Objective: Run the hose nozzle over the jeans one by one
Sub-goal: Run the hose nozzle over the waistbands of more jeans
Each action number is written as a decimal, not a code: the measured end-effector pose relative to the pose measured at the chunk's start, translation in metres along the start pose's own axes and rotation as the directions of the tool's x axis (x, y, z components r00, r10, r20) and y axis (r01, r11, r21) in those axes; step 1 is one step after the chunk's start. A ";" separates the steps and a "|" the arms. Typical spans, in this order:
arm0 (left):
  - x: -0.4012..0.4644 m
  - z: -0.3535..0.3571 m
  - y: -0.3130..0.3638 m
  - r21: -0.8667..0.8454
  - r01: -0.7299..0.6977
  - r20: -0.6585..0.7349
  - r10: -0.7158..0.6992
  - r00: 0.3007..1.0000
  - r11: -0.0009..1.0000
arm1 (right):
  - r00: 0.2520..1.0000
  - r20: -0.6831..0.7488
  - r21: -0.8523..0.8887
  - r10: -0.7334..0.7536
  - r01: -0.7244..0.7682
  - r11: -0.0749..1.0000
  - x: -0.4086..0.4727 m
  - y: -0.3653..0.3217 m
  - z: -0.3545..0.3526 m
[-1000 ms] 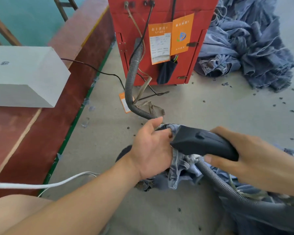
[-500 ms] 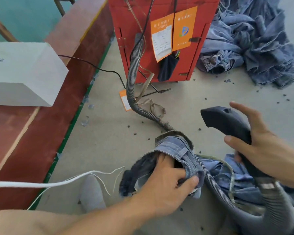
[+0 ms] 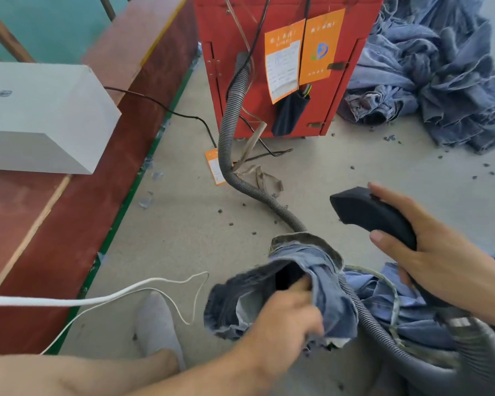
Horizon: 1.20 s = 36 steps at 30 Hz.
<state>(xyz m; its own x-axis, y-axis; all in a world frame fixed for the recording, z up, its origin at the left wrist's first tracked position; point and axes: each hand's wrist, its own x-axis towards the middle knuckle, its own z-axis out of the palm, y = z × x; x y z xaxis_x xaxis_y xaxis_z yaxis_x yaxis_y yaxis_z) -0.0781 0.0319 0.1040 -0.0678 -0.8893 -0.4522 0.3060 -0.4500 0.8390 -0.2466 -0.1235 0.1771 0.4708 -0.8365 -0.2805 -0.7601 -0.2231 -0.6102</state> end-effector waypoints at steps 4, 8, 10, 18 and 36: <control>0.012 -0.025 0.019 -0.604 0.209 -0.097 -0.331 0.939 0.769 | 0.997 0.033 -0.069 0.076 -0.073 0.995 0.006 0.007 -0.004; 0.021 -0.044 0.019 -0.509 0.152 -0.398 -0.388 0.831 0.847 | 0.977 0.194 -0.229 0.093 -0.047 0.972 0.013 0.016 -0.015; 0.019 -0.052 0.018 -0.533 0.114 -0.438 -0.389 0.810 0.838 | 0.963 0.254 -0.264 0.093 -0.023 0.964 0.013 0.020 -0.016; 0.006 -0.083 0.017 -0.558 0.072 -0.371 -0.326 0.870 0.827 | 0.946 0.316 -0.439 0.069 0.081 0.895 0.023 0.035 0.004; -0.006 -0.095 0.014 -0.383 0.063 -0.299 -0.188 0.936 0.922 | 0.944 0.063 -0.034 -0.325 0.328 0.944 0.037 0.003 0.034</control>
<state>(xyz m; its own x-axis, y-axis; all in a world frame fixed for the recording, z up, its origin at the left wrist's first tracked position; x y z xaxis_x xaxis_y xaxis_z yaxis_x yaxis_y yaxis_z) 0.0167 0.0390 0.0897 0.1626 -0.7229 -0.6715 0.6411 -0.4400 0.6289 -0.2165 -0.1384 0.1399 0.7195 -0.6852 -0.1130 -0.5786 -0.5015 -0.6433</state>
